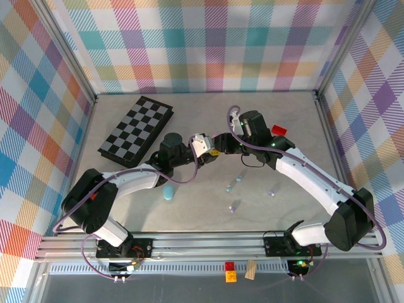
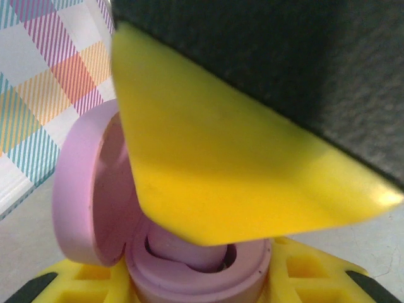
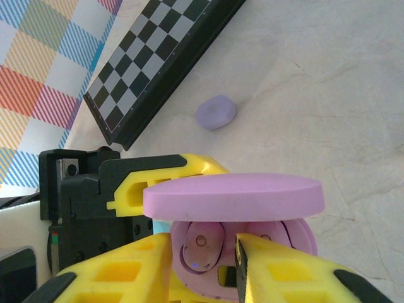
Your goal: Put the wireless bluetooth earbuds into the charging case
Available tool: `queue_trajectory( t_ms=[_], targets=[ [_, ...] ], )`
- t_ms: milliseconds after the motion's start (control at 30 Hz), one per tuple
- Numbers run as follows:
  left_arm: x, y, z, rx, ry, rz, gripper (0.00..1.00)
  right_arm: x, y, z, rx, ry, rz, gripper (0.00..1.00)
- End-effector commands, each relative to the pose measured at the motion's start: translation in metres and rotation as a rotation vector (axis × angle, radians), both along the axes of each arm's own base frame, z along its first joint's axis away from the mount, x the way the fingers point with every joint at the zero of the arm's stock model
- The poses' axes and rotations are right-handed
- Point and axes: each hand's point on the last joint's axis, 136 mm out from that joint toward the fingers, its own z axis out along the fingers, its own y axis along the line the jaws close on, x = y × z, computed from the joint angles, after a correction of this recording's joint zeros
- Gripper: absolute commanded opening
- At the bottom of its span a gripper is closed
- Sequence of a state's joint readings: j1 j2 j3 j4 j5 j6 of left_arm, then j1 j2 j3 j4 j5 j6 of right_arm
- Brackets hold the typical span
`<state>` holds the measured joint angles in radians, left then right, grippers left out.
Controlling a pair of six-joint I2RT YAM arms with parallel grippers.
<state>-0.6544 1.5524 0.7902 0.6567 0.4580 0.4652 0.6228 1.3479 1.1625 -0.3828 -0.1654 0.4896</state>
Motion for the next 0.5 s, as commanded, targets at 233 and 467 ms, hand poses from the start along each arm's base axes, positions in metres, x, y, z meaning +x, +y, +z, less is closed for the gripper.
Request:
queue_trajectory(
  t_ms=[233, 467],
  targets=[
    [-0.002, 0.001, 0.034, -0.113, -0.044, -0.007, 0.36, -0.004, -0.015, 0.028, 0.032, -0.094, -0.043, 0.35],
    [-0.005, 0.004, 0.034, -0.139, -0.036, -0.024, 0.36, -0.003, -0.026, 0.050, 0.087, -0.146, -0.088, 0.39]
  ],
)
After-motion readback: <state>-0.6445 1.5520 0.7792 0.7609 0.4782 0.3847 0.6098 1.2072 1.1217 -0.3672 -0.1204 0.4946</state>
